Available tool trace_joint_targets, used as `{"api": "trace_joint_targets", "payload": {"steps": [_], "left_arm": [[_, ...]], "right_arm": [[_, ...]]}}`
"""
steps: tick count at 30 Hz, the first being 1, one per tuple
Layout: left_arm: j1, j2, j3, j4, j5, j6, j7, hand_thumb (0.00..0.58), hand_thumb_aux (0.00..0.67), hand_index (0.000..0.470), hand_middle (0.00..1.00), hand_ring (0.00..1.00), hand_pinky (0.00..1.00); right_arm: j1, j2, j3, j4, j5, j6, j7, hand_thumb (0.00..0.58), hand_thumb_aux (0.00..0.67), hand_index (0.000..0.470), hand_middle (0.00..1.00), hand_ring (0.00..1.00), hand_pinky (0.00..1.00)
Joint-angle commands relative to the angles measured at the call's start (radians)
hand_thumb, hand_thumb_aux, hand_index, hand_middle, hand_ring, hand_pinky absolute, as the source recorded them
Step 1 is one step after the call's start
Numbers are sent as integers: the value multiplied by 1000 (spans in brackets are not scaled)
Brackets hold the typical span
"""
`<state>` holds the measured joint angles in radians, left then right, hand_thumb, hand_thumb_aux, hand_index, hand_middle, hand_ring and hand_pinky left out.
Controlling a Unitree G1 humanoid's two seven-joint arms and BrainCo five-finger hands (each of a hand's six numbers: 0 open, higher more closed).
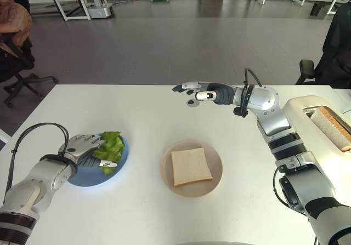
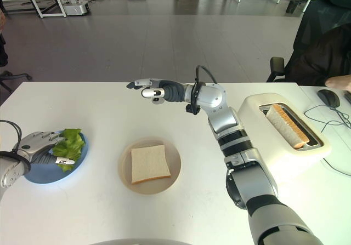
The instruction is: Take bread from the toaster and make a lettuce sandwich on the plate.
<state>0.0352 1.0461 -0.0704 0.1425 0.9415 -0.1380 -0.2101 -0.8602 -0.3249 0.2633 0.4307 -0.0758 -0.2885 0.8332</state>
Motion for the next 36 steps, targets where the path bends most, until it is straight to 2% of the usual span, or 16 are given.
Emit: {"api": "trace_joint_targets", "payload": {"steps": [1,7,8,9,10,11,20,31,36], "left_arm": [[-22,16,-23,35,25,-2,30,0,0,0,0,0,0],[-33,-55,-98,82,27,-30,95,0,0,0,0,0,0],[-31,-75,-112,88,16,-37,99,201,129,90,0,0,0],[-29,-88,-126,90,12,-40,100,337,236,166,0,0,0],[-26,-99,-138,90,11,-42,98,532,478,335,0,0,0],[-24,-104,-150,89,14,-40,95,580,670,470,0,0,0],[-13,-74,-139,-4,-6,-18,65,580,670,470,0,0,0],[29,38,75,-331,-28,48,-83,580,670,470,0,0,0],[27,48,127,-396,-20,51,-123,580,670,470,0,0,0]], "right_arm": [[14,0,3,-15,9,8,13,0,0,0,0,0,0],[17,2,0,-31,13,15,17,0,0,0,0,0,0],[17,1,-1,-32,12,16,16,0,0,0,0,0,0],[17,1,-2,-33,12,17,16,0,0,0,0,0,0],[17,0,-3,-35,12,17,15,0,0,0,0,0,0],[16,0,-4,-36,13,18,15,0,0,0,0,0,0],[14,4,-2,-33,10,18,12,0,0,0,0,0,0],[14,4,-2,-23,2,13,3,0,0,0,0,0,0],[13,1,-4,-20,3,12,-1,0,0,0,0,0,0]]}}
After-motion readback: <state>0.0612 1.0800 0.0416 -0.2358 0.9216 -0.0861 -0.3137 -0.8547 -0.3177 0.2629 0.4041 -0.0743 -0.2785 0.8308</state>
